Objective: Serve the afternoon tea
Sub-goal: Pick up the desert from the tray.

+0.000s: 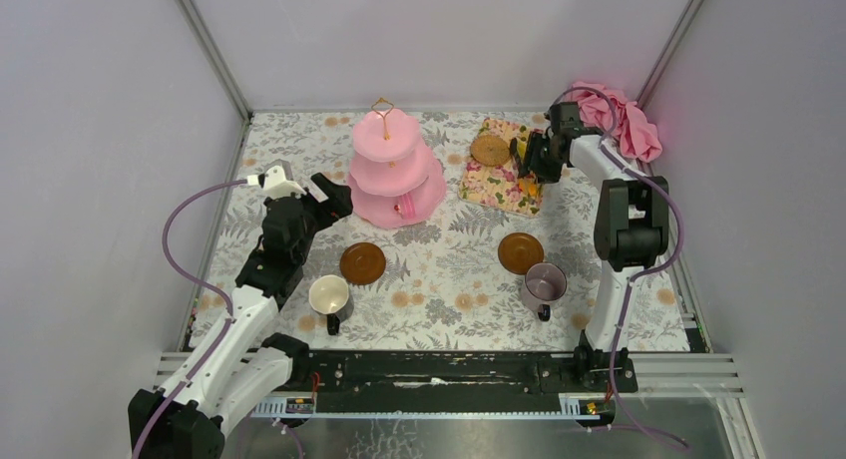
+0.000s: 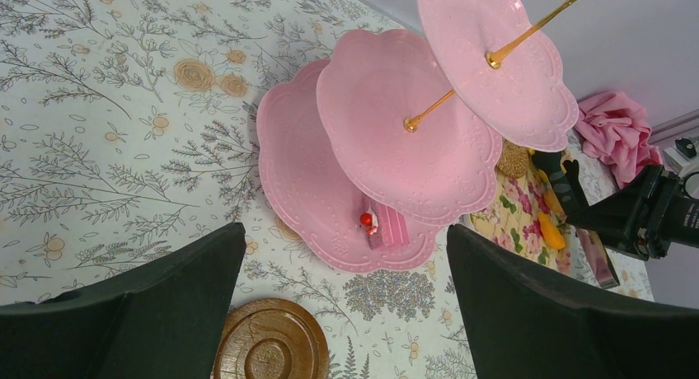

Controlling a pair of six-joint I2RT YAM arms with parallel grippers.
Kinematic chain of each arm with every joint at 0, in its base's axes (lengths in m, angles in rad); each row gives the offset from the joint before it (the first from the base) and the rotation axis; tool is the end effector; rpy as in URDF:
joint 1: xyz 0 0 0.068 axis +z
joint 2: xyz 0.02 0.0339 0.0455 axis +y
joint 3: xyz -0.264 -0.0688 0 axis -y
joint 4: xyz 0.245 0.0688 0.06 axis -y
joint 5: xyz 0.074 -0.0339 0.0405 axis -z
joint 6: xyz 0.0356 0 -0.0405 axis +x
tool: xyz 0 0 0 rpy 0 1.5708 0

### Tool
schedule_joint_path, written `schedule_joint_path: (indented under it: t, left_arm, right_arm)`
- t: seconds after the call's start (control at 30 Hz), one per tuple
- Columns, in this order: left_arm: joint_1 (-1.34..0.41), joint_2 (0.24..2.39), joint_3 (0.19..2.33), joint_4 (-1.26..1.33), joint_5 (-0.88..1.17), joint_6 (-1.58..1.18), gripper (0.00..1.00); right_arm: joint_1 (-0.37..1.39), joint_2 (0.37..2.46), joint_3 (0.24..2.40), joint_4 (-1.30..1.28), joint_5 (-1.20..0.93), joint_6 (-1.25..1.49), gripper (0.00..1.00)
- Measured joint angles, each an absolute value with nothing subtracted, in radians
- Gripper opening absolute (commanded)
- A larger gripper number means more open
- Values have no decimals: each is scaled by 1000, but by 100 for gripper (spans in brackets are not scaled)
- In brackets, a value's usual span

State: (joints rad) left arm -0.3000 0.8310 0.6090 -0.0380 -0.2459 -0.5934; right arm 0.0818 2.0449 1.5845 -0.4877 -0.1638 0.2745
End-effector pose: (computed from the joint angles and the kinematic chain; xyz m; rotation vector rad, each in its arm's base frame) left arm 0.1928 -0.0506 0.2852 -0.4403 1.7883 -0.4045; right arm 0.4483 0.0426 0.2046 0.1772 2.5299 0.3494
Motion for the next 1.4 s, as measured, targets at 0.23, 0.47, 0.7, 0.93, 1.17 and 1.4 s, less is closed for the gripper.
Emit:
schedule_joint_path:
  t: [0.23, 0.47, 0.7, 0.93, 1.17, 1.4]
  left_arm:
    - [-300, 831, 609, -38, -246, -593, 100]
    - [-300, 822, 609, -38, -246, -593, 100]
    - [-300, 817, 609, -38, -246, -593, 100]
    - [-301, 807, 609, -38, -247, -593, 100]
    - [-301, 800, 609, -38, -247, -593, 100]
    - [-302, 787, 609, -38, -247, -593, 100]
  right_arm:
    - [77, 2049, 1602, -487, -186, 270, 50]
    - [76, 2056, 1602, -487, -211, 269, 40]
    - [76, 2057, 1602, -487, -239, 269, 29]
    - [76, 2057, 1599, -483, -257, 274, 21]
    - [76, 2038, 1550, -455, -260, 284, 15]
    - [79, 1978, 1502, -451, -264, 290, 11]
